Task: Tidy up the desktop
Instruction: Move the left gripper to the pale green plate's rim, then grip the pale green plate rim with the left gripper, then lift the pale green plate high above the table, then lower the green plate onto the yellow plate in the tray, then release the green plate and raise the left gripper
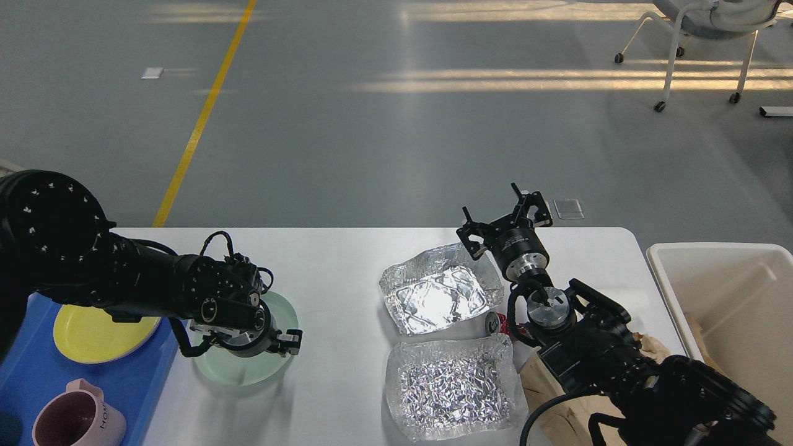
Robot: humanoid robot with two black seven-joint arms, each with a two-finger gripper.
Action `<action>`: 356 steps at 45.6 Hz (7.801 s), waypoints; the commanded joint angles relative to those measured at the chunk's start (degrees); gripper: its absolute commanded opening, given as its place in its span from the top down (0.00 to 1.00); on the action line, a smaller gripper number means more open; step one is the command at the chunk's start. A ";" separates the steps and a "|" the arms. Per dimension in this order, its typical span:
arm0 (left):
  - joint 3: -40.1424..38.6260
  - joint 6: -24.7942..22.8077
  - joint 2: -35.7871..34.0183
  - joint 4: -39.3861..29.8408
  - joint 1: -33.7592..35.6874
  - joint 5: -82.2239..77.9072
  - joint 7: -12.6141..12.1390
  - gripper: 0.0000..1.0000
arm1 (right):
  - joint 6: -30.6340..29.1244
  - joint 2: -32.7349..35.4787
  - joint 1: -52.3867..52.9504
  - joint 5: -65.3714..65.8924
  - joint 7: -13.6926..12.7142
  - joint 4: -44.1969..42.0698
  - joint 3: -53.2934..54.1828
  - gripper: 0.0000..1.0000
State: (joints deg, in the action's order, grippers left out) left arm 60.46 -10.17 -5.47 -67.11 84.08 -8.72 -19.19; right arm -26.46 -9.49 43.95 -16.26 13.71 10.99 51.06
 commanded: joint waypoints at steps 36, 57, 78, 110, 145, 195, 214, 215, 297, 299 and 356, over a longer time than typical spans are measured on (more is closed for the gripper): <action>-1.40 0.15 3.10 4.36 -5.06 -2.35 -0.32 0.48 | 0.00 0.00 0.00 0.00 0.00 0.00 0.00 0.00; -1.40 0.15 3.36 4.88 -5.41 -2.88 -0.40 0.48 | -0.09 0.00 0.00 0.00 0.00 0.00 0.00 0.00; -0.79 0.15 3.54 5.32 -7.35 -4.37 -0.76 0.66 | 0.00 0.00 0.00 0.00 0.00 0.00 0.00 0.00; -1.49 -0.82 3.36 4.62 -4.54 -4.11 -9.19 1.00 | 0.00 0.00 0.00 0.00 0.00 0.00 0.00 0.00; -7.81 -7.06 2.75 4.62 6.27 -3.58 -9.63 1.00 | 0.00 0.00 0.00 0.00 0.00 0.00 0.00 0.00; 9.58 -44.83 -18.96 7.25 56.37 5.64 12.33 1.00 | 0.00 0.00 0.00 0.00 0.00 0.00 0.00 0.00; 19.16 -44.83 -20.28 13.40 45.93 4.33 14.54 1.00 | 0.00 0.00 0.00 0.00 0.00 0.00 0.00 0.00; 19.51 -44.83 -20.45 13.84 44.35 4.24 14.28 1.00 | 0.00 0.00 0.00 0.00 0.00 0.00 0.00 0.00; 16.79 -6.01 -12.10 27.91 -9.98 -8.51 13.48 0.94 | 0.00 0.00 0.00 0.00 0.00 0.00 0.00 0.00; 16.70 -5.57 -12.10 28.09 -10.16 -8.51 13.48 0.90 | 0.00 0.00 0.00 0.00 0.00 0.00 0.00 0.00; 12.40 -34.56 -13.25 21.85 19.80 8.63 14.45 0.10 | 0.00 0.00 0.00 0.00 0.00 0.00 0.00 0.00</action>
State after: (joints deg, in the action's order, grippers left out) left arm 72.54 -39.25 -18.81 -43.22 97.58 -1.92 -4.68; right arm -26.46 -9.49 43.94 -16.23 13.71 10.99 51.06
